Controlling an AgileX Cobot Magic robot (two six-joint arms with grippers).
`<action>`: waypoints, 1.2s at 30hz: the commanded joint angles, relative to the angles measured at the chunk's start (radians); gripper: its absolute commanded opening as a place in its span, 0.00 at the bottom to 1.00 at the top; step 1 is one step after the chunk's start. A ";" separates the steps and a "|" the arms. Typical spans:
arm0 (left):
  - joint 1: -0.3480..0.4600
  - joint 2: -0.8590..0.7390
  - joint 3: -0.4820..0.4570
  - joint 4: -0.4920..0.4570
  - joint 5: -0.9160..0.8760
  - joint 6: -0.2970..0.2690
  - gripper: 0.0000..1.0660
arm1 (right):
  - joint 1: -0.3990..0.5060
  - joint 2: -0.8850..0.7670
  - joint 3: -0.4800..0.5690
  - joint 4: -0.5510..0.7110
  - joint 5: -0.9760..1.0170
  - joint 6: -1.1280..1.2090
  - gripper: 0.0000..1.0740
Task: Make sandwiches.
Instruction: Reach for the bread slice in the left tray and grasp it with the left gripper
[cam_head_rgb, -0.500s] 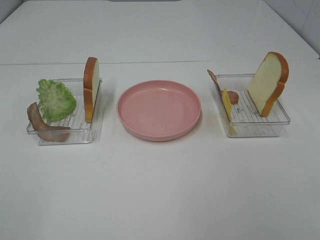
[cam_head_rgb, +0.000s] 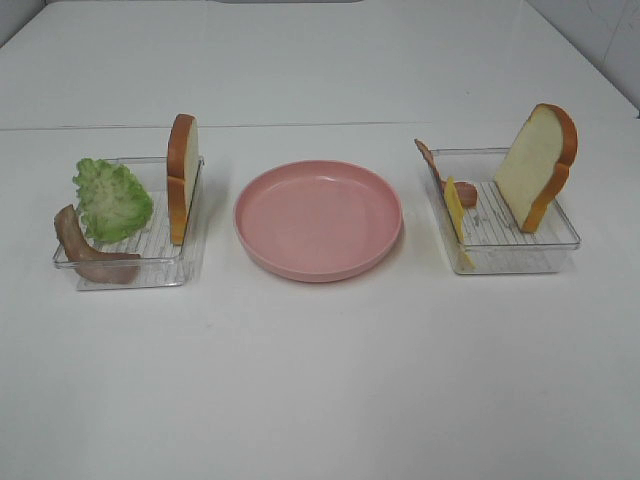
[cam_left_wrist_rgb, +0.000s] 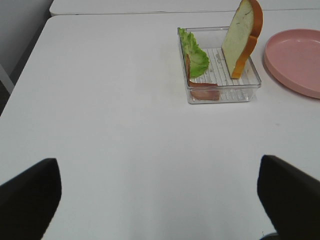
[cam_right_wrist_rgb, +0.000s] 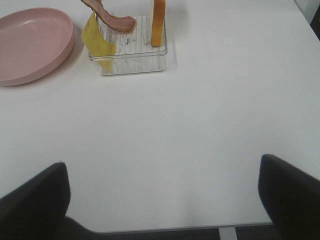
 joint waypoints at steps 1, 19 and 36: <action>-0.005 0.005 0.003 -0.010 -0.001 0.004 0.95 | -0.006 -0.032 0.003 0.006 -0.008 0.001 0.92; -0.005 0.965 -0.518 -0.010 0.238 -0.012 0.95 | -0.006 -0.032 0.003 0.006 -0.008 0.001 0.92; -0.031 1.669 -1.136 -0.127 0.239 0.028 0.95 | -0.006 -0.032 0.003 0.006 -0.008 0.001 0.92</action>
